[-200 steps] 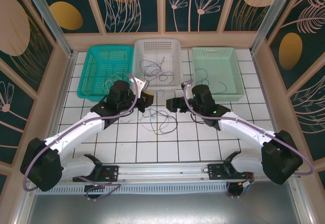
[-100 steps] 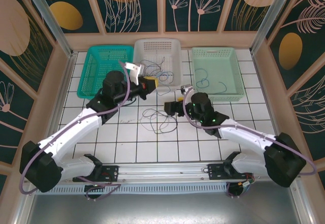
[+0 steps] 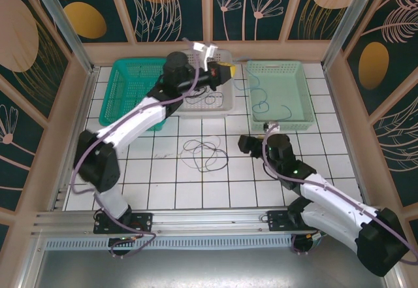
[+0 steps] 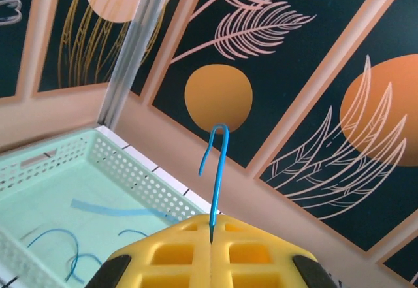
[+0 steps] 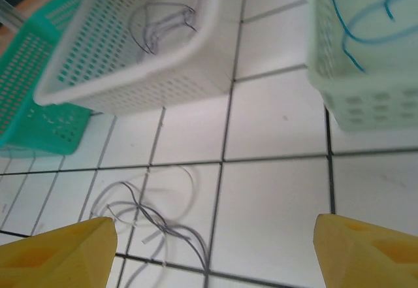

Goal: Untangle the cables

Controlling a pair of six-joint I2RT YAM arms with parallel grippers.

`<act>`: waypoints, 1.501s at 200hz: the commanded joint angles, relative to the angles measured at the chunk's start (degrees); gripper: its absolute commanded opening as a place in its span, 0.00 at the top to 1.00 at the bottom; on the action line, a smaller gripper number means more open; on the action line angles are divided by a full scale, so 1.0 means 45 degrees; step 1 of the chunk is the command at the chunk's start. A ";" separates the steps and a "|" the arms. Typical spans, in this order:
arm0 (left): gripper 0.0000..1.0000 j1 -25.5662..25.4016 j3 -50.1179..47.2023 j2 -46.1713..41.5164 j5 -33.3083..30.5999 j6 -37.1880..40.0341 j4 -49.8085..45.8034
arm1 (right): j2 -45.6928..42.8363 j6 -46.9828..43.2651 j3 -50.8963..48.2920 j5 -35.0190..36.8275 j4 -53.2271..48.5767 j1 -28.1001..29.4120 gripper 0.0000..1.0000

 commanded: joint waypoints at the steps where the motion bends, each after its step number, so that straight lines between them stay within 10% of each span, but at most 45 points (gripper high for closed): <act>1: 0.96 -0.0159 0.1816 0.1836 0.0886 -0.0254 -0.0115 | -0.0533 0.1123 -0.0443 0.0294 -0.0615 -0.0043 0.22; 100: 0.95 -0.0614 0.7557 0.7493 0.1243 -0.1417 -0.1211 | -0.1482 0.2129 -0.1333 0.0311 -0.0892 -0.0027 0.23; 242: 0.89 -0.0800 0.8731 0.8999 0.0925 -0.2594 -0.1220 | -0.2566 0.2762 -0.1832 0.0682 -0.1535 -0.0024 0.24; 272: 0.66 -0.0804 0.8730 0.8872 0.0687 -0.2098 -0.1948 | -0.2646 0.2812 -0.1738 0.0896 -0.2080 -0.0036 0.22; 300: 0.15 -0.0804 0.8549 0.8482 0.0230 -0.1433 -0.2861 | -0.2654 0.2738 -0.1647 0.0838 -0.2133 -0.0043 0.22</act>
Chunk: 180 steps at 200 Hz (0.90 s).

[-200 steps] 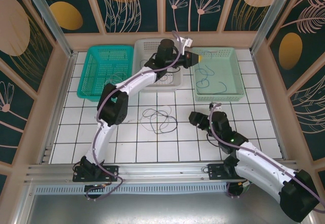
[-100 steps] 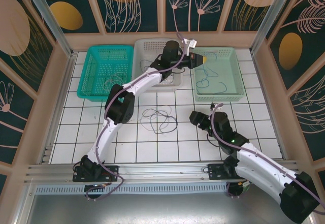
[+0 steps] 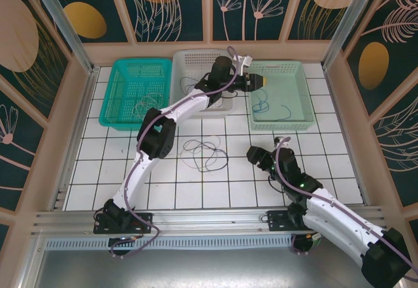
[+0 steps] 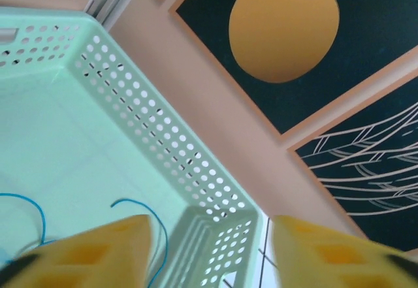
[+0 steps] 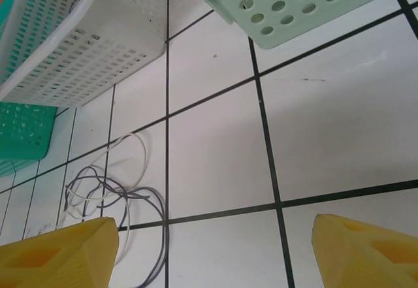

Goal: Untangle the cables

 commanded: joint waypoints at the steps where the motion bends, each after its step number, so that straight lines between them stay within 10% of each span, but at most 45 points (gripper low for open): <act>1: 0.13 -0.0047 0.0168 -0.0416 -0.0444 0.0682 -0.0898 | -0.0135 0.0070 0.0047 0.0290 -0.0327 -0.0048 0.22; 10: 0.02 -0.0047 -0.0124 -0.0779 -0.0537 0.0824 -0.0912 | -0.0133 0.0026 0.0109 0.0340 -0.0319 -0.0046 0.21; 86: 0.01 -0.0052 -0.5607 -0.5765 -0.2068 0.2805 0.0442 | 0.0685 -0.0828 0.0619 -0.0306 0.0598 -0.0004 0.21; 180: 0.01 0.0877 -1.3274 -1.1092 -0.3244 0.3456 0.1519 | 0.7606 -0.3519 0.4679 -0.0464 0.1714 0.2052 0.31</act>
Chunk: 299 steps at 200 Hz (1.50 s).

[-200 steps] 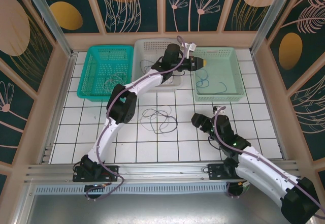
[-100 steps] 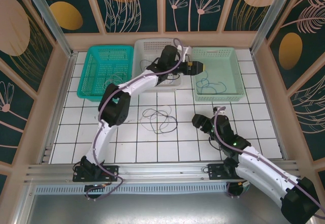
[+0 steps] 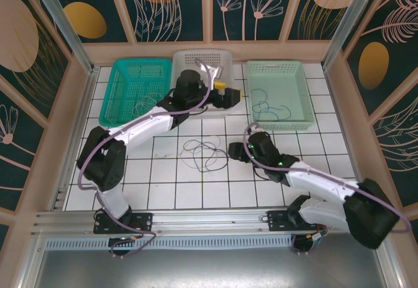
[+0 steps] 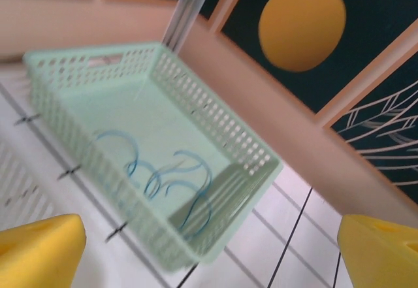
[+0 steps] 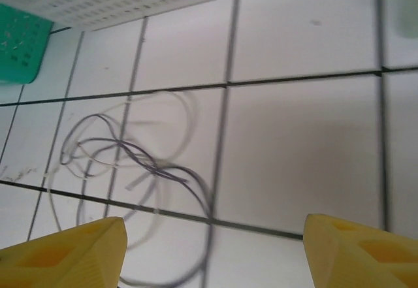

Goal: Untangle the cables

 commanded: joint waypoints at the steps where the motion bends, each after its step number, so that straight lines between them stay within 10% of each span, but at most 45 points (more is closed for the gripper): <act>1: 0.01 0.0624 -0.1541 -0.1364 -0.0109 0.0489 0.0334 | 0.0934 -0.1062 0.1032 0.0251 0.0487 0.0459 0.31; 66: 0.01 0.1519 -0.5938 -0.4321 -0.1205 -0.0335 0.0447 | 0.2399 -0.2906 0.1761 -0.1069 0.1178 0.0571 0.45; 299: 0.01 0.2122 -0.8349 -0.6120 -0.2521 -0.1621 0.0641 | 0.7655 -0.6287 0.5455 -0.1440 -0.0216 0.0620 0.56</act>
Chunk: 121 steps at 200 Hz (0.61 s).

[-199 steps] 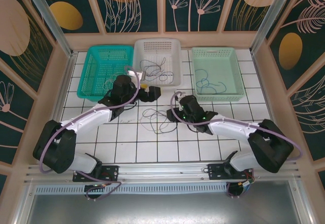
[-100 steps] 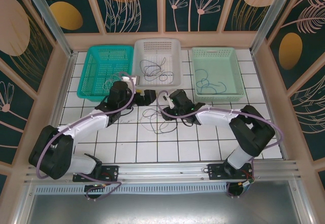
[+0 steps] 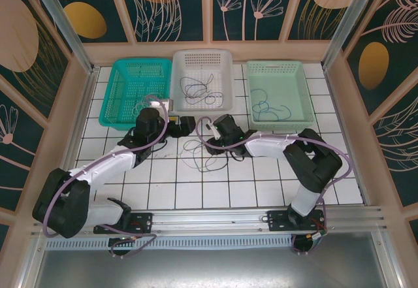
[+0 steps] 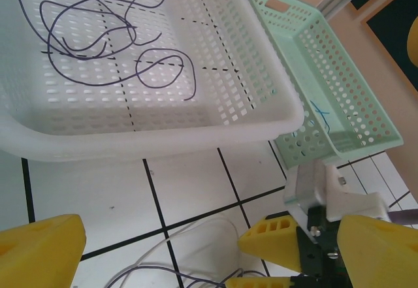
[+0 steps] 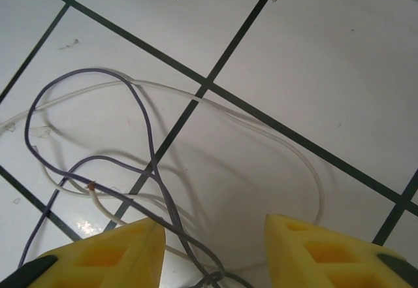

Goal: Untangle the cables

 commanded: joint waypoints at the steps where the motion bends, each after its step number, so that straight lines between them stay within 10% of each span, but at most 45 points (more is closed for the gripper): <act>1: 0.01 0.0136 -0.0204 -0.0257 -0.0142 -0.0124 0.0323 | 0.0381 -0.0289 0.0404 0.0115 0.0232 0.0105 0.57; 121: 0.01 0.0146 -0.0262 -0.0334 -0.0200 0.0068 0.0055 | -0.0545 0.0306 -0.0191 0.0551 0.1071 0.0279 0.93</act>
